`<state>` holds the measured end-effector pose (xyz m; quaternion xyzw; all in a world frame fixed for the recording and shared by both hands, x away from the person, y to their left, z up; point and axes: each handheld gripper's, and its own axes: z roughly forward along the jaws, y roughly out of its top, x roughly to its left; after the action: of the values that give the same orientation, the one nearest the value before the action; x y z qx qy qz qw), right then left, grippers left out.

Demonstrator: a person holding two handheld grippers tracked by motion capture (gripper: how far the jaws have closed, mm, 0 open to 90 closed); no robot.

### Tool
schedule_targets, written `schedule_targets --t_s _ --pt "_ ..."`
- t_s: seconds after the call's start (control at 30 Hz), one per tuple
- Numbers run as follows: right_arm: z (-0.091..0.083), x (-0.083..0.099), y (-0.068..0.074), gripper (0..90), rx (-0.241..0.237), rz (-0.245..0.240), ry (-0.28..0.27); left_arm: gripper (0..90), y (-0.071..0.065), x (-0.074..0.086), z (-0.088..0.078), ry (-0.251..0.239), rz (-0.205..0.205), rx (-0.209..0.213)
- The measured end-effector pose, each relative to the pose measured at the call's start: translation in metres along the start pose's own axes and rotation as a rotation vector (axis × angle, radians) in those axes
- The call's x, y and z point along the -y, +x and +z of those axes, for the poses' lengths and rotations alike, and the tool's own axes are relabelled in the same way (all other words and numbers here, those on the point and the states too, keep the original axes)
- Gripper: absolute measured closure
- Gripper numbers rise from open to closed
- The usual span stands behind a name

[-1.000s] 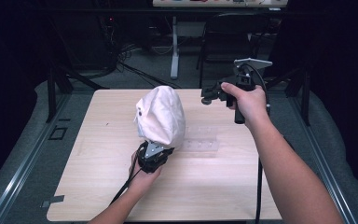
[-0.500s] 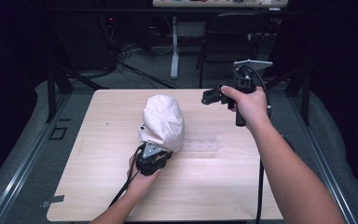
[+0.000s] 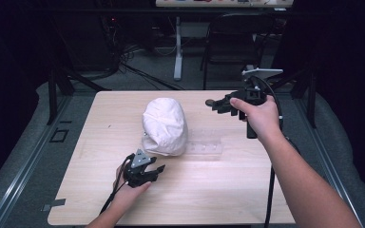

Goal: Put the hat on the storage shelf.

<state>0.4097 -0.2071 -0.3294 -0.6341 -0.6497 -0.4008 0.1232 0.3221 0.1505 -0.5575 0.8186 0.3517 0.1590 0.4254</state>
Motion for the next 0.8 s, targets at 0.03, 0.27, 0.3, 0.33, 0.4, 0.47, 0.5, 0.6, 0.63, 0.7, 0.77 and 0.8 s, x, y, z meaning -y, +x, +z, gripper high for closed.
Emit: schedule_targets --t_s 0.03,0.27,0.3,0.33,0.4,0.47,0.5,0.6,0.63,0.7,0.77,0.8 --pt "-0.001 0.002 -0.001 66.2 0.002 -0.006 -0.001 50.4 0.002 0.001 -0.004 0.002 -0.003 0.005" --pt "0.001 0.015 -0.009 62.8 0.049 -0.052 -0.005 49.3 0.018 0.016 -0.027 0.006 -0.053 0.007" --pt "0.002 0.017 -0.011 62.1 0.049 -0.060 -0.005 49.2 0.021 0.019 -0.030 0.004 -0.064 0.009" --pt "0.003 0.019 -0.012 61.2 0.052 -0.060 -0.006 49.0 0.024 0.021 -0.033 0.001 -0.070 0.005" --pt "0.004 0.024 -0.016 60.6 0.067 -0.079 -0.002 49.1 0.029 0.025 -0.038 -0.009 -0.091 -0.010" --pt "0.005 0.029 -0.020 60.6 0.084 -0.091 -0.002 48.9 0.035 0.028 -0.043 -0.017 -0.101 -0.015" --pt "0.006 0.032 -0.022 60.4 0.087 -0.097 -0.005 49.0 0.037 0.029 -0.044 -0.020 -0.100 -0.021" --pt "0.007 0.039 -0.030 59.5 0.083 -0.090 0.003 49.1 0.043 0.031 -0.046 -0.007 -0.077 -0.050" --pt "0.008 0.042 -0.033 59.3 0.090 -0.095 0.007 49.1 0.045 0.032 -0.046 -0.009 -0.079 -0.054" --pt "0.010 0.047 -0.038 58.7 0.105 -0.107 0.008 49.1 0.048 0.033 -0.047 -0.015 -0.094 -0.059" --pt "0.011 0.053 -0.042 58.2 0.132 -0.135 0.005 49.1 0.050 0.034 -0.045 -0.017 -0.106 -0.066" --pt "0.013 0.056 -0.045 58.1 0.143 -0.144 0.005 49.0 0.051 0.035 -0.044 -0.014 -0.107 -0.070"
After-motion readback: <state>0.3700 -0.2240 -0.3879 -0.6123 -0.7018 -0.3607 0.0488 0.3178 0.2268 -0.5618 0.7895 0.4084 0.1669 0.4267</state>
